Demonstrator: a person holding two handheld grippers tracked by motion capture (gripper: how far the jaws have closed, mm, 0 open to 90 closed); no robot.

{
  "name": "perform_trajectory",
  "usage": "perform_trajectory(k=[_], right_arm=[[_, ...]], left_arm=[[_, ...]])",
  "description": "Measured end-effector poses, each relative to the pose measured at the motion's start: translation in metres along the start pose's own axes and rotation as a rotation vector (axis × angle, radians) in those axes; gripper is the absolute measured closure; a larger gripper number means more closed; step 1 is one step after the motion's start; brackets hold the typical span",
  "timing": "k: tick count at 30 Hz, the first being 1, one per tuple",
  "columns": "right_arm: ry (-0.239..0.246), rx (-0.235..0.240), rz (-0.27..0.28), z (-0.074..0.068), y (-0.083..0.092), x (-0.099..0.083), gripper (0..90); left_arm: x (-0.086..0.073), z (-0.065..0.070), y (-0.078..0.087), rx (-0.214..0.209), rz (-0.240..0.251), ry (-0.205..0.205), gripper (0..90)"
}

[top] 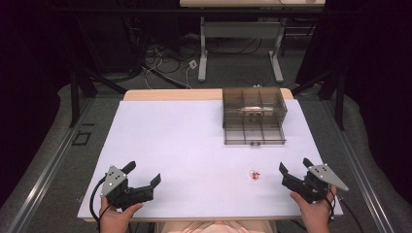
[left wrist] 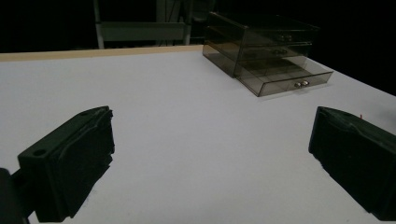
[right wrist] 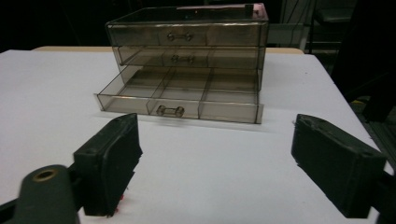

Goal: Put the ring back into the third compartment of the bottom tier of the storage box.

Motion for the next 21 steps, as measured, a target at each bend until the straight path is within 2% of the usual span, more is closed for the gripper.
perform_trajectory(k=[8, 15, 17, 21], right_arm=[[0.068, 0.037, -0.007, -0.016, -0.007, -0.002, 17.5], [0.077, 0.047, -0.025, -0.022, -0.011, -0.003, 18.8], [0.093, 0.065, -0.031, -0.025, -0.013, -0.004, 21.1], [0.099, 0.068, -0.056, -0.03, -0.015, -0.005, 23.7]], left_arm=[[-0.001, -0.004, -0.002, 0.002, -0.004, 0.034, 0.7], [-0.003, -0.007, -0.002, 0.008, -0.011, 0.047, 1.5], [-0.003, -0.007, -0.002, 0.01, -0.012, 0.049, 1.8], [-0.004, -0.007, -0.003, 0.008, -0.021, 0.053, 2.5]])
Point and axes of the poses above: each handheld gripper's, and its own axes: y roughly backward along the jaws, x roughly out of its top, z roughly to its right, the point moved 8 cm from there along -y, roughly forward along the jaws, and after that the axes turned 7 degrees about -z, right-handed, at the moved point
